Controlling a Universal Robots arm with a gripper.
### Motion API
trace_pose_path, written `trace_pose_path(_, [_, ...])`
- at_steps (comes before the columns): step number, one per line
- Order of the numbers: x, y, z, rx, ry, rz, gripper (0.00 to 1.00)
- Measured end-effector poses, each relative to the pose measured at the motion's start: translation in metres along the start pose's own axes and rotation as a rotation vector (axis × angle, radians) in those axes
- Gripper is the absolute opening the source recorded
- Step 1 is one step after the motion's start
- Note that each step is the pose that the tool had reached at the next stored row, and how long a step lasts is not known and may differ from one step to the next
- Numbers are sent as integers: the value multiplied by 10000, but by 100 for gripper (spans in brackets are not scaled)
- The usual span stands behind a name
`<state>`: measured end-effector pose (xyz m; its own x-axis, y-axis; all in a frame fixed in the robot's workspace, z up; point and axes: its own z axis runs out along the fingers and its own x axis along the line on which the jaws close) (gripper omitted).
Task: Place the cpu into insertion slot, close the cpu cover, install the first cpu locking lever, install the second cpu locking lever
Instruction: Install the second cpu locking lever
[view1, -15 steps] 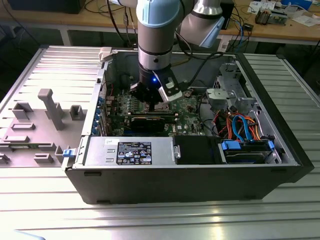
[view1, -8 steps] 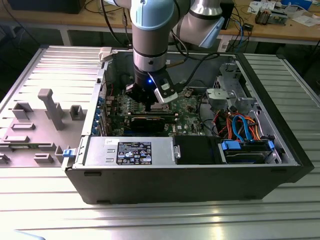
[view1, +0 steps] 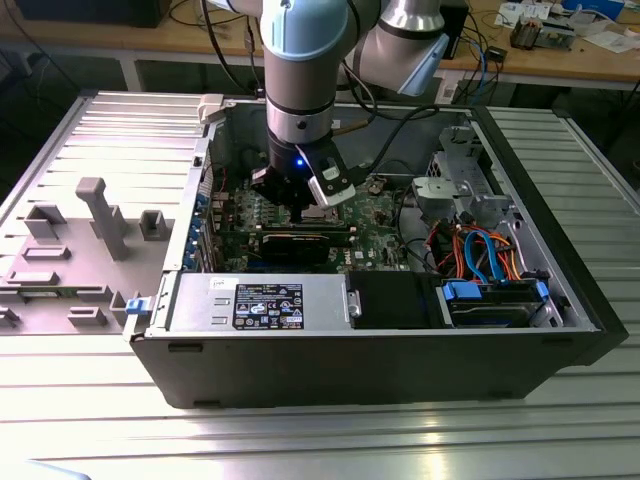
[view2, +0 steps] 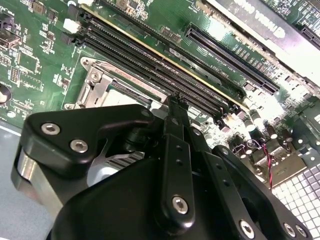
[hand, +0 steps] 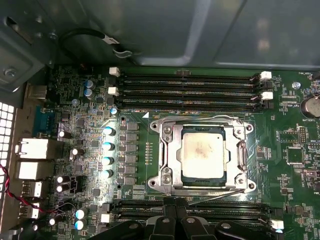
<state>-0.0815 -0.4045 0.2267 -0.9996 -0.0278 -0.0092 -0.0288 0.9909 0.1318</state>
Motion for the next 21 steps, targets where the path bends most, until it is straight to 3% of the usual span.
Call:
trace_pose_path(8, [0,0,0,-2,0,0,11])
trace_pose_path(9, [0,0,0,-3,14,2,11])
trace_pose_path(10, [-3,-2,-1,-2,74,-13,11])
trace_pose_path(14, [-4,-16,8,-20,159,-207,11])
trace_pose_path(21, [7,-45,40,-30,209,-200,11])
